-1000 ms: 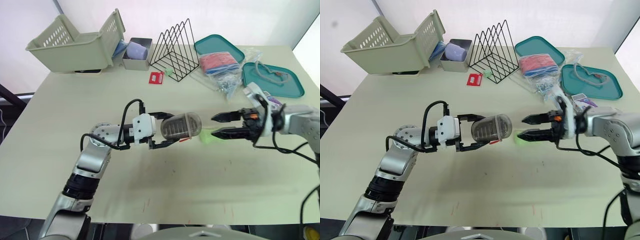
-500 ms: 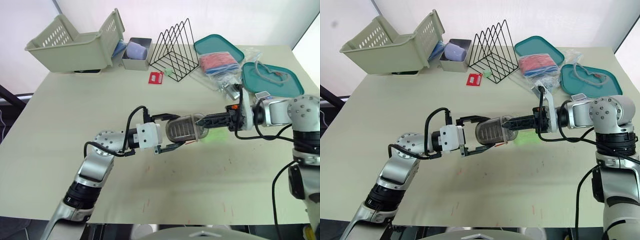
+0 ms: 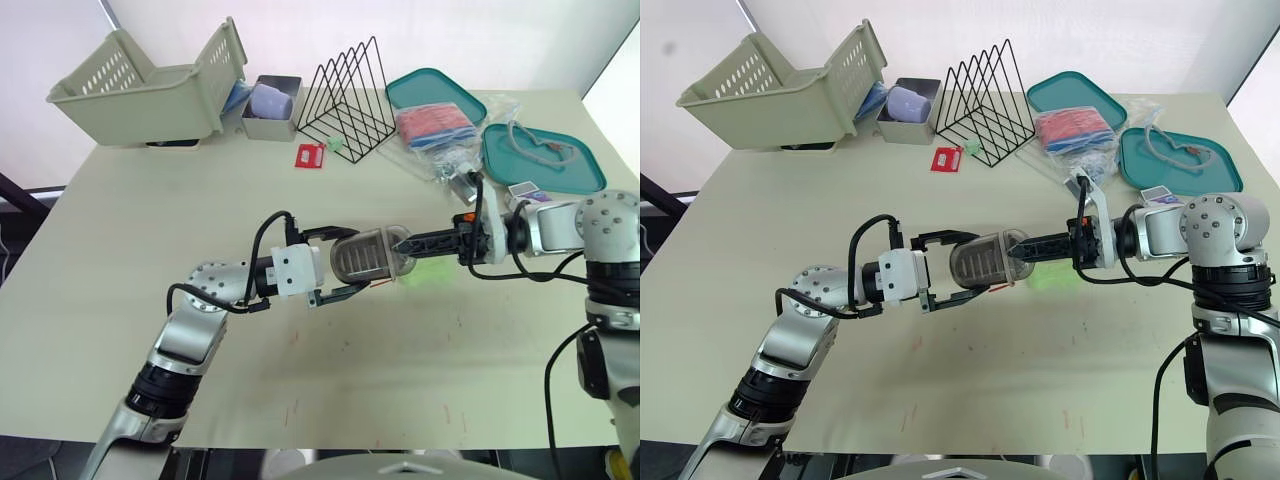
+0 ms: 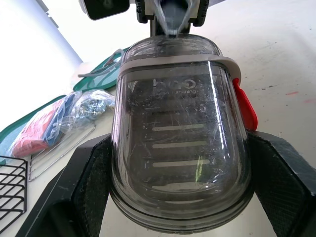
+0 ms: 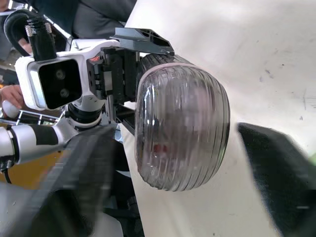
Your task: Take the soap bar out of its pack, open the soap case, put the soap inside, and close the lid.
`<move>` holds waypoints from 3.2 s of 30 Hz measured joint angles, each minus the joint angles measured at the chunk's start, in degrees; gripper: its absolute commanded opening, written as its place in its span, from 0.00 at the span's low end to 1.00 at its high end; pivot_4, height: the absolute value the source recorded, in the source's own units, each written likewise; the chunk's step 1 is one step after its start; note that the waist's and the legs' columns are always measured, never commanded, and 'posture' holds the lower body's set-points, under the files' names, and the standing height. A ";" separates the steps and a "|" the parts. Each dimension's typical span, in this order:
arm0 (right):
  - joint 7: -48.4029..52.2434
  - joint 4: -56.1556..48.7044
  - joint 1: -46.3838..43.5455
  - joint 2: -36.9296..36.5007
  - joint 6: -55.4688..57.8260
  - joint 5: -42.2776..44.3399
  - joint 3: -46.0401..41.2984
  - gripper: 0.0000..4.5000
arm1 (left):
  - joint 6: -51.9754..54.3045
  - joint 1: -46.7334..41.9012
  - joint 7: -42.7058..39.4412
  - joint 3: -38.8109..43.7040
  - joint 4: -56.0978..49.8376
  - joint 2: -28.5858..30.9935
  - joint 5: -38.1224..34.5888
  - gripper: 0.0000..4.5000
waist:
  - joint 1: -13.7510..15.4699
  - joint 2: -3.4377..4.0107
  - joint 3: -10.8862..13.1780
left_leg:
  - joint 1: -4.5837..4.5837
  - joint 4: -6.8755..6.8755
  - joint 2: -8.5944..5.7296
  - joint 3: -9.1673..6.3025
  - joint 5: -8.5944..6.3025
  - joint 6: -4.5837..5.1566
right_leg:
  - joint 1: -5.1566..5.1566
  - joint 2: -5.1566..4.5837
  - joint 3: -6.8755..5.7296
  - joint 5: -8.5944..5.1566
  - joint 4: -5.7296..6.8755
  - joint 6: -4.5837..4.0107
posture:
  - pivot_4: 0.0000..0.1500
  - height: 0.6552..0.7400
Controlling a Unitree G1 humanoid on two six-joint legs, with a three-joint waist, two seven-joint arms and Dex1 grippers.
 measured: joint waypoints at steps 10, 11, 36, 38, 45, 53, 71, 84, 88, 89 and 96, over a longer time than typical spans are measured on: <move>-1.04 1.78 0.00 0.00 0.00 1.85 -0.35 0.44 | 0.78 -0.06 0.11 0.06 0.16 0.05 0.05 0.77 | -0.01 0.00 0.00 | 0.00 -0.01 0.00 0.00 0.00 0.00 | 0.00 0.00 0.00 0.00 0.00 0.00 | 1.00 1.00; -1.04 1.78 0.02 0.00 0.00 1.91 -0.39 0.44 | 0.80 -0.06 0.12 0.06 0.16 0.00 0.05 0.77 | 0.00 0.00 0.00 | 0.00 -0.01 0.00 0.00 0.00 0.00 | 0.00 0.00 0.00 0.00 0.00 0.00 | 1.00 1.00; 3.08 4.46 2.25 -0.58 -0.08 4.97 -2.16 0.44 | 0.79 0.00 0.39 0.04 -1.43 0.15 -1.78 0.77 | 0.00 0.00 0.00 | 0.00 -0.03 0.00 0.00 0.00 0.00 | 0.00 0.00 0.00 0.00 -0.02 0.00 | 1.00 1.00; 3.80 4.46 2.53 -0.80 -0.18 4.97 -2.16 0.44 | 0.79 0.01 0.36 0.00 -1.68 0.16 -1.78 0.77 | 0.00 0.00 0.00 | 0.00 -0.02 0.00 0.00 0.00 0.00 | 0.00 0.00 0.00 0.00 -0.02 0.00 | 1.00 1.00; 4.95 4.46 2.56 -1.36 -0.03 4.99 -2.16 0.44 | 0.86 0.01 0.35 0.00 -2.16 0.16 -1.90 0.77 | 0.00 0.00 0.00 | 0.00 -0.03 0.00 0.00 0.00 0.00 | 0.00 0.01 0.00 0.00 -0.03 0.00 | 1.00 1.00; 6.71 4.41 3.54 -2.30 0.04 5.87 -2.16 0.44 | 2.29 0.00 0.88 0.08 -1.70 0.78 -1.92 0.77 | -0.01 0.00 0.00 | 0.00 -0.04 0.00 0.00 0.00 0.00 | 0.00 0.01 0.00 0.00 -0.03 0.00 | 1.00 1.00; 9.02 15.63 2.04 -13.89 -16.97 -11.79 0.84 0.44 | 3.19 0.06 0.82 0.10 -1.71 1.36 -2.04 0.77 | -0.38 0.00 0.01 | 0.02 -0.10 0.01 0.05 -0.01 0.01 | -0.04 0.03 0.07 -0.01 -0.06 0.01 | 1.00 1.00; 6.27 16.66 -2.48 -16.07 -24.41 -29.85 11.68 0.44 | 3.17 0.01 0.07 0.07 -0.37 1.41 -2.07 0.77 | -0.19 0.03 0.03 | 0.02 -0.09 0.00 0.12 -0.01 0.01 | -0.06 0.00 0.13 0.00 -0.06 0.00 | 1.00 1.00; 3.19 19.16 -7.05 -13.98 -20.41 -33.37 13.59 0.44 | 3.13 -0.04 0.00 0.07 -0.29 1.39 -2.12 0.77 | -0.14 0.03 0.03 | 0.02 -0.09 0.00 0.13 -0.01 0.01 | -0.07 0.01 0.13 0.00 -0.06 0.00 | 1.00 1.00; 3.01 19.18 -7.32 -13.89 -19.63 -33.85 14.10 0.44 | 3.13 -0.06 0.00 0.07 -0.29 1.38 -2.12 0.77 | -0.08 0.03 0.03 | 0.02 -0.10 0.01 0.12 -0.01 0.01 | -0.07 0.01 0.12 -0.01 -0.08 0.00 | 1.00 1.00; 0.27 18.86 -7.27 -10.96 -17.38 -36.79 15.73 0.44 | 3.13 -0.06 0.01 0.07 -0.20 1.34 -2.11 0.77 | 0.06 0.03 0.03 | 0.02 -0.10 0.01 0.13 -0.01 0.01 | -0.07 0.01 0.12 -0.01 -0.08 0.00 | 1.00 1.00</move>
